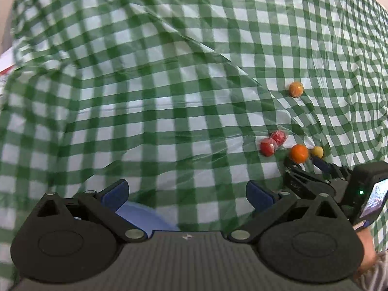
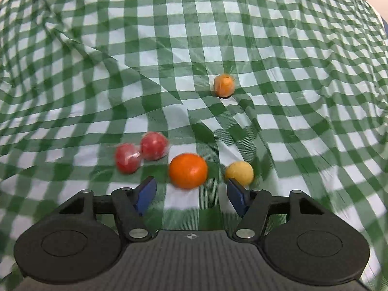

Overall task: Organize fruits
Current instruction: 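Grasp a red fruit with the left tool while the right tool grasps a third orange, then carry the red fruit with the left tool while the right tool carries the orange over the plate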

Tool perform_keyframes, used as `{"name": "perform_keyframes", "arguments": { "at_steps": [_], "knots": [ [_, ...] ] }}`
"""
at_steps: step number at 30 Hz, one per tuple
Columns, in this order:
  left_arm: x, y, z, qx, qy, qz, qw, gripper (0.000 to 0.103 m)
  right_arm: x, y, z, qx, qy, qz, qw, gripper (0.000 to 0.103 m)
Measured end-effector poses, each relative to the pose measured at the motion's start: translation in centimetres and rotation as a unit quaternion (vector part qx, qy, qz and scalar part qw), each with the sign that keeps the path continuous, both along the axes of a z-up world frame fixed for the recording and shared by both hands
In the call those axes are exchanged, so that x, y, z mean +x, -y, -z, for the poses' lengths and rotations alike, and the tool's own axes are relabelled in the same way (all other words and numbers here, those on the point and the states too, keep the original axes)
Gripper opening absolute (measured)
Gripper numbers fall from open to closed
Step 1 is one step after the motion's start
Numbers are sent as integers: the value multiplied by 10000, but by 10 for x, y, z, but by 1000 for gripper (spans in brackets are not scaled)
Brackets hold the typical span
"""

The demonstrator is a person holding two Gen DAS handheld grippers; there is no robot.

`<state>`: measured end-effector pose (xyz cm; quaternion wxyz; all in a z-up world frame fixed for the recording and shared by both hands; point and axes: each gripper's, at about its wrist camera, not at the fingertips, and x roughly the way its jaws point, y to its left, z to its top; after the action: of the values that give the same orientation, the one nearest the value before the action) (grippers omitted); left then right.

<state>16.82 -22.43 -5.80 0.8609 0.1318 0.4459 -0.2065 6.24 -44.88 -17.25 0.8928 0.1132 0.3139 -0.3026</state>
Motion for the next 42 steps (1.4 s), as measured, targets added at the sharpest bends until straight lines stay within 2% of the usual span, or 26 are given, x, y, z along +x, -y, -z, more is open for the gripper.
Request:
{"name": "perform_keyframes", "arguments": {
  "at_steps": [1, 2, 3, 8, 13, 17, 18, 20, 23, 24, 26, 30, 32, 35, 38, 40, 42],
  "knots": [
    [5, 9, 6, 30, -12, 51, 10000, 103, 3, 2, 3, -66, 31, -41, 10000, 64],
    [8, 17, 11, 47, -24, 90, 9999, 103, 3, 1, 4, -151, 86, -88, 9998, 45],
    [11, 26, 17, 53, -43, 143, 9999, 103, 4, 0, 2, -190, 80, -170, 9996, 36],
    [30, 75, 46, -22, -222, 574, 9981, 103, -19, -4, -18, -231, 5, -176, 9996, 35],
    [44, 123, 75, -38, -597, 1057, 9926, 103, -37, 19, -24, 27, 323, 265, 9991, 35],
    [45, 138, 95, 117, -627, 1242, 9902, 102, -43, 34, -21, 184, 296, 559, 9978, 35],
    [46, 141, 98, 133, -637, 1281, 9896, 97, -44, 36, -21, 232, 318, 603, 9974, 35],
    [49, 146, 103, 115, -669, 1352, 9885, 81, -45, 36, -20, 217, 347, 602, 9973, 35],
    [50, 152, 102, 51, -527, 1561, 9863, 39, -45, 33, -20, 152, 395, 557, 9976, 36],
    [50, 154, 101, 37, -530, 1674, 9845, 30, -44, 33, -19, 129, 401, 554, 9976, 36],
    [46, 151, 97, 73, -501, 1704, 9841, 30, -44, 34, -19, 77, 432, 582, 9973, 36],
    [32, 125, 69, 69, -275, 1559, 9874, 30, -47, 32, -21, -148, 589, 703, 9957, 35],
    [21, 99, 48, 16, -212, 1399, 9899, 30, -50, 29, -22, -267, 639, 781, 9945, 35],
    [-1, 53, 14, 85, -18, 1160, 9932, 30, -53, 22, -28, -422, 475, 914, 9938, 35],
    [-25, -1, -18, 117, 84, 835, 9964, 30, -66, 3, -54, -574, 524, 902, 9929, 35],
    [-41, -34, -34, 113, 103, 595, 9981, 30, -82, -19, -79, -649, 649, 723, 9931, 35],
    [-57, -67, -47, 129, 143, 358, 9992, 30, -103, -47, -106, -521, 817, 431, 9944, 35]
  ]
}}
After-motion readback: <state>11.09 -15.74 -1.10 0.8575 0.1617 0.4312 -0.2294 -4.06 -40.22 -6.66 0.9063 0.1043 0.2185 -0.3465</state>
